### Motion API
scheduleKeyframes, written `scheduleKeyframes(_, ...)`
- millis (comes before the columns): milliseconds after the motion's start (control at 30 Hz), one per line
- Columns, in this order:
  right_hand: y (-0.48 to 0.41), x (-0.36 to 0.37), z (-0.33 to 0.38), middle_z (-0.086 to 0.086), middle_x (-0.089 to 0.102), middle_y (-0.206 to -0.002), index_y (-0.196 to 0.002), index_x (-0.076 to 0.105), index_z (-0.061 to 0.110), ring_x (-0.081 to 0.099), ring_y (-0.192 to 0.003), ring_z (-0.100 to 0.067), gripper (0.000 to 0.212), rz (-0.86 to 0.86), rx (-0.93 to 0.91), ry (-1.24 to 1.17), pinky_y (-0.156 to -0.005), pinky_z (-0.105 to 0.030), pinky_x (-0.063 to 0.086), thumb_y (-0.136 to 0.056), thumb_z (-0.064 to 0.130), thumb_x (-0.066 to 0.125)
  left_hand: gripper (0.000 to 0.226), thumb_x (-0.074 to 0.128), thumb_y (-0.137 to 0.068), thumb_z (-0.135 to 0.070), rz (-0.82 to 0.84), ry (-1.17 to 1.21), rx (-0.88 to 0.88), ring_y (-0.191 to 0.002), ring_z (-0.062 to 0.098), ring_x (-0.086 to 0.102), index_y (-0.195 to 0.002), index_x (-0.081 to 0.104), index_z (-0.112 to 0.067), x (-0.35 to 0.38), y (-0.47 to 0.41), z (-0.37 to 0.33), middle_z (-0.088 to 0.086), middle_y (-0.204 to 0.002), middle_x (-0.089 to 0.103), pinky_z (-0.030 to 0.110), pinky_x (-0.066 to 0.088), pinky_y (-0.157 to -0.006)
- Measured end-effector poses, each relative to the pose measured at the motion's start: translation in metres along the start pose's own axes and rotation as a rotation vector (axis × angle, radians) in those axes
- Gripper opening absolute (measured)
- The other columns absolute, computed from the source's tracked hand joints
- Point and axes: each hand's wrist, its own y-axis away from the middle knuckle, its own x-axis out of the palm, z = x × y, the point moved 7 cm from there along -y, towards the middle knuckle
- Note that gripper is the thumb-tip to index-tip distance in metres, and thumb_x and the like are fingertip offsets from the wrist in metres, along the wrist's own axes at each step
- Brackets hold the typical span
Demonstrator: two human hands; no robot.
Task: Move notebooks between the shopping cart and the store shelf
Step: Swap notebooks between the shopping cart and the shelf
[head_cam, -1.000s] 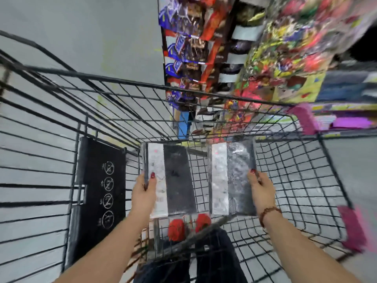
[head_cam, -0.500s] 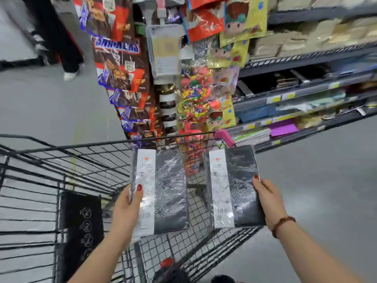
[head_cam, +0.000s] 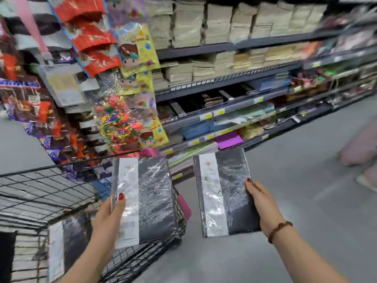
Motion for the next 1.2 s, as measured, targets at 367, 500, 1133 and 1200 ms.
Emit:
scheduleKeyframes(367,-0.072,-0.073,0.019,-0.012,0.071,-0.098,-0.091,0.068,0.011,0.065,-0.091,-0.026,0.016,-0.097,0.018,-0.066,-0.088,-0.038,0.051,-0.092,0.021,0.056,0.035,0.048,-0.096,-0.033,0.159,0.033,0.04,-0.116,0.017,0.046,-0.13,0.048,-0.027,0.138,-0.024,-0.043,-0.008,-0.127,0.05,0.049,0.036,-0.101)
scheduleKeyframes(500,-0.129,-0.068,0.042,-0.001,0.073,-0.08,-0.089,0.068,0.011,0.066,-0.075,-0.016,0.016,-0.081,-0.015,-0.057,-0.068,-0.025,0.052,-0.093,0.016,0.053,0.03,0.049,-0.096,-0.027,0.168,0.014,0.061,-0.102,0.019,0.056,-0.125,0.055,-0.019,0.184,-0.068,-0.047,0.0,-0.123,0.058,0.037,0.043,-0.085)
scheduleKeyframes(1133,-0.399,0.053,0.114,-0.011,0.072,-0.103,-0.094,0.069,0.014,0.066,-0.099,-0.029,0.016,0.266,0.094,0.161,-0.094,-0.045,0.05,-0.092,0.023,0.056,0.041,0.051,-0.095,-0.028,-0.142,0.167,-0.138,-0.125,0.015,0.042,-0.136,0.046,-0.02,0.271,-0.214,-0.074,-0.007,-0.133,0.049,0.041,0.028,-0.108)
scheduleKeyframes(1200,-0.429,0.071,0.114,-0.01,0.071,-0.105,-0.096,0.07,0.016,0.065,-0.103,-0.031,0.017,0.329,0.121,0.191,-0.097,-0.049,0.048,-0.09,0.026,0.058,0.042,0.051,-0.095,-0.031,-0.224,0.196,-0.186,-0.126,0.021,0.045,-0.135,0.047,-0.022,0.277,-0.223,-0.071,-0.004,-0.137,0.051,0.047,0.032,-0.107)
